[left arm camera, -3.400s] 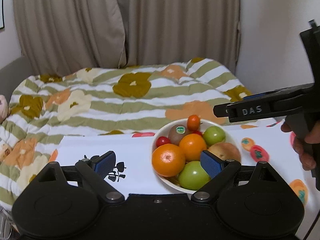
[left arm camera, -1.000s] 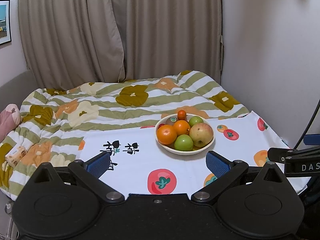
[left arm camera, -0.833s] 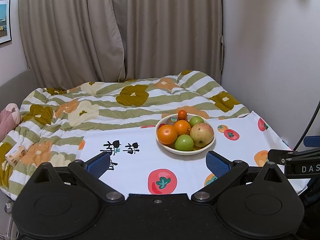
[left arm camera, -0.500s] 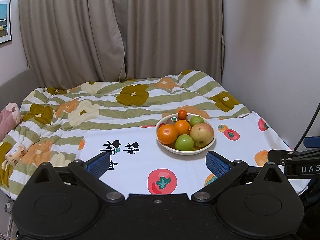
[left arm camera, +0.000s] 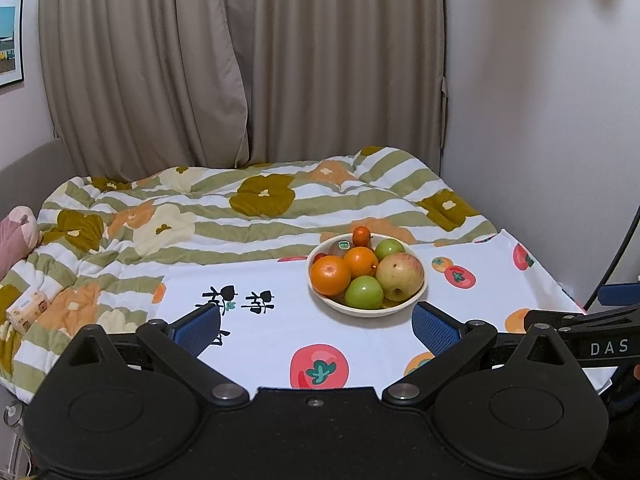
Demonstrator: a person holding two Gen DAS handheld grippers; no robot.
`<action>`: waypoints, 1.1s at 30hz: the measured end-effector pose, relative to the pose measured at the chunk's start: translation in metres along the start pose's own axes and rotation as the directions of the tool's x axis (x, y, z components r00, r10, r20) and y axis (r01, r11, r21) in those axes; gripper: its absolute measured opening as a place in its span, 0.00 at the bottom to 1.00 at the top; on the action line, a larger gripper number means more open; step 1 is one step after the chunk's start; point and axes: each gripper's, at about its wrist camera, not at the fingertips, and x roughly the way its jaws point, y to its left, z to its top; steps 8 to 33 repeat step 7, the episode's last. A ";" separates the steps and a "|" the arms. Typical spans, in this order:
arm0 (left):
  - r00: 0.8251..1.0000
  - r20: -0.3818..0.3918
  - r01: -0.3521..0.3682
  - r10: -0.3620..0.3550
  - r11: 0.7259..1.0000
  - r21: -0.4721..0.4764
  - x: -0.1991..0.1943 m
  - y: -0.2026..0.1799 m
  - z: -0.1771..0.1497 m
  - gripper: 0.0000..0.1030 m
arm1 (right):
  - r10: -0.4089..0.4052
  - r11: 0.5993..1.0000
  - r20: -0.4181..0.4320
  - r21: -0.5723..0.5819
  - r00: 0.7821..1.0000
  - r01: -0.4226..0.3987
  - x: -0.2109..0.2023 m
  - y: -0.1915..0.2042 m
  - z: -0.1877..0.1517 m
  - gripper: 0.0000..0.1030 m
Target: Organize fruits
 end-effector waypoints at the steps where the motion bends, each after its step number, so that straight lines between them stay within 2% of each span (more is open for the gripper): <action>1: 1.000 -0.002 -0.001 0.001 1.000 -0.002 0.001 0.000 0.000 1.00 | 0.001 1.000 0.001 0.000 1.000 -0.001 0.000 0.000 0.000 1.00; 7: 1.000 -0.008 -0.001 0.001 1.000 -0.030 0.006 0.004 0.000 1.00 | -0.001 1.000 -0.004 -0.001 1.000 0.001 0.002 0.001 0.001 1.00; 33: 1.000 -0.008 -0.001 0.001 1.000 -0.030 0.006 0.004 0.000 1.00 | -0.001 1.000 -0.004 -0.001 1.000 0.001 0.002 0.001 0.001 1.00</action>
